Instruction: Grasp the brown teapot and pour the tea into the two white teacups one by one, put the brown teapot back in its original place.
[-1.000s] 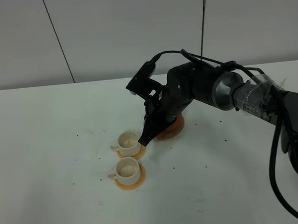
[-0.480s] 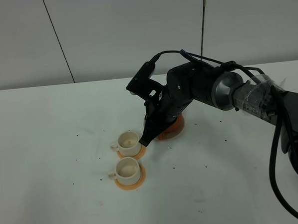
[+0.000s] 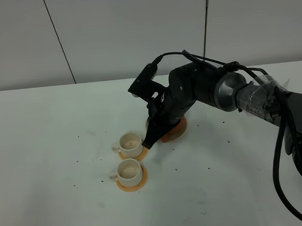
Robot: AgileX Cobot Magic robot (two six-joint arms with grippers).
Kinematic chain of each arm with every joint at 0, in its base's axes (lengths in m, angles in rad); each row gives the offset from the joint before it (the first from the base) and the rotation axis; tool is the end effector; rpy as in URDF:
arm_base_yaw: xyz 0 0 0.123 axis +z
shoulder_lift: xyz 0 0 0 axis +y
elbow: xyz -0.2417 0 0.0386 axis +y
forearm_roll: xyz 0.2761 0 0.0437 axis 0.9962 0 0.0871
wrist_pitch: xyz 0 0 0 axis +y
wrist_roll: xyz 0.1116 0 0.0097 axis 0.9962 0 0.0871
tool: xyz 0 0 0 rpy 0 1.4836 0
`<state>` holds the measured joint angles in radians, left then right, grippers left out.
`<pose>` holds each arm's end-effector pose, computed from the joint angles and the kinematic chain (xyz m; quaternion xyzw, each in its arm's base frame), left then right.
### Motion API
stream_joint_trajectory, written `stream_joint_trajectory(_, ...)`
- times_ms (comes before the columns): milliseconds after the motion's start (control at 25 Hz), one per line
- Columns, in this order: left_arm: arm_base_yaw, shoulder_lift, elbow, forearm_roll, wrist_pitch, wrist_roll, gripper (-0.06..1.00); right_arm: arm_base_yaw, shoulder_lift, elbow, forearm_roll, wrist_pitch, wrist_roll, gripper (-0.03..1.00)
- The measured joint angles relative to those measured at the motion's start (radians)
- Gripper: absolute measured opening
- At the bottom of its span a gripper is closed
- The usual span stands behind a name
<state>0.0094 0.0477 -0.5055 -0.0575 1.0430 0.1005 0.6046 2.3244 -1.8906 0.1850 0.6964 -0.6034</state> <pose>0.0871 -0.0047 0.2809 0.0394 0.8583 -0.0006 0.5116 0.4197 0.3060 0.1008 -0.5024 0.8213 0.0758 0.2597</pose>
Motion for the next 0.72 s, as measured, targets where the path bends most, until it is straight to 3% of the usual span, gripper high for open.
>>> stream_joint_trajectory(720,0.0,0.0,0.0,0.0,0.0,0.0,0.23,0.0,-0.001,0.0,-0.005,0.02,0.0,0.02)
